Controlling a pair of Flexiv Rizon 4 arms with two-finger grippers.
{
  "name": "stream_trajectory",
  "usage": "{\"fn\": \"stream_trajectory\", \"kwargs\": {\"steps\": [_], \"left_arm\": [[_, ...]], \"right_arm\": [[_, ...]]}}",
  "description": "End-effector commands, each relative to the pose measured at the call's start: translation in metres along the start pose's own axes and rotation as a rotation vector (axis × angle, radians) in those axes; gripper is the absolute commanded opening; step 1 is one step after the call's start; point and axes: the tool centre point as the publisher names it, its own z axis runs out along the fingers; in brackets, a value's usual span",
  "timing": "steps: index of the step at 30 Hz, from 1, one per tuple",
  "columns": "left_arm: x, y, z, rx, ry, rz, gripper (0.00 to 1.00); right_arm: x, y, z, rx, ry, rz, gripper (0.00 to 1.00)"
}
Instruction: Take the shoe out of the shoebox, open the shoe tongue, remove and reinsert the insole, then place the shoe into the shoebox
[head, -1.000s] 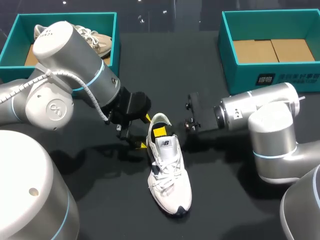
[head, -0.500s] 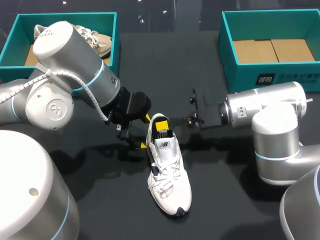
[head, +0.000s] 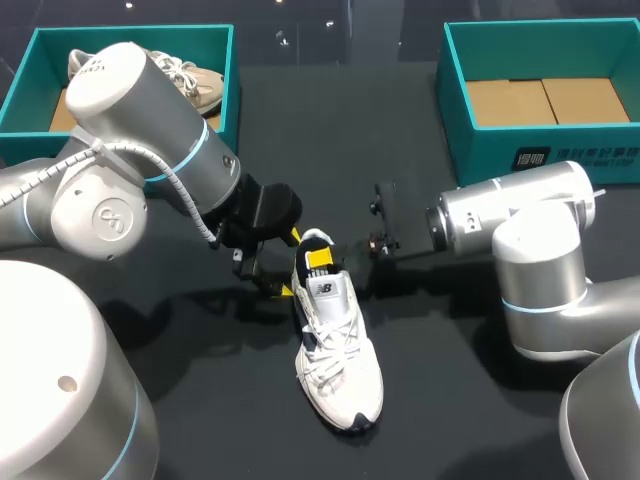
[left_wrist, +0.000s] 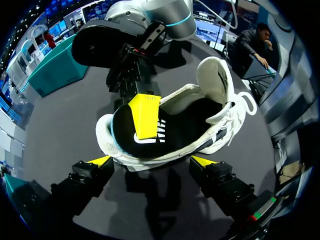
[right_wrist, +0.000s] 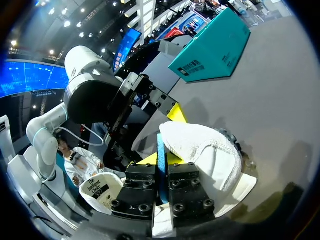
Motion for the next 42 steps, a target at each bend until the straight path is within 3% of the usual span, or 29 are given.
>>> {"fn": "stream_trajectory", "kwargs": {"steps": [1, 9, 16, 19, 22, 35, 42], "left_arm": [[0.0, -0.001, 0.001, -0.001, -0.001, 0.001, 1.0], [0.0, -0.001, 0.001, -0.001, -0.001, 0.001, 1.0], [0.0, -0.001, 0.001, -0.001, -0.001, 0.001, 1.0], [0.0, -0.001, 0.001, -0.001, -0.001, 0.001, 1.0], [0.0, -0.001, 0.001, -0.001, -0.001, 0.001, 1.0], [0.0, -0.001, 0.001, -0.001, -0.001, 0.001, 1.0], [0.0, -0.001, 0.001, -0.001, -0.001, 0.001, 1.0]], "right_arm": [[0.007, -0.017, 0.002, 0.01, -0.017, 0.029, 0.0], [0.016, -0.038, 0.001, 0.043, -0.027, 0.1, 0.0], [0.017, -0.025, 0.001, 0.042, -0.046, 0.06, 0.0], [0.017, -0.017, 0.0, 0.037, -0.058, 0.031, 0.29], [0.017, -0.01, -0.002, 0.028, -0.073, 0.003, 0.37], [0.027, 0.008, -0.014, -0.009, -0.14, -0.077, 0.41], [0.024, 0.01, -0.02, -0.008, -0.171, -0.064, 0.42]]}}
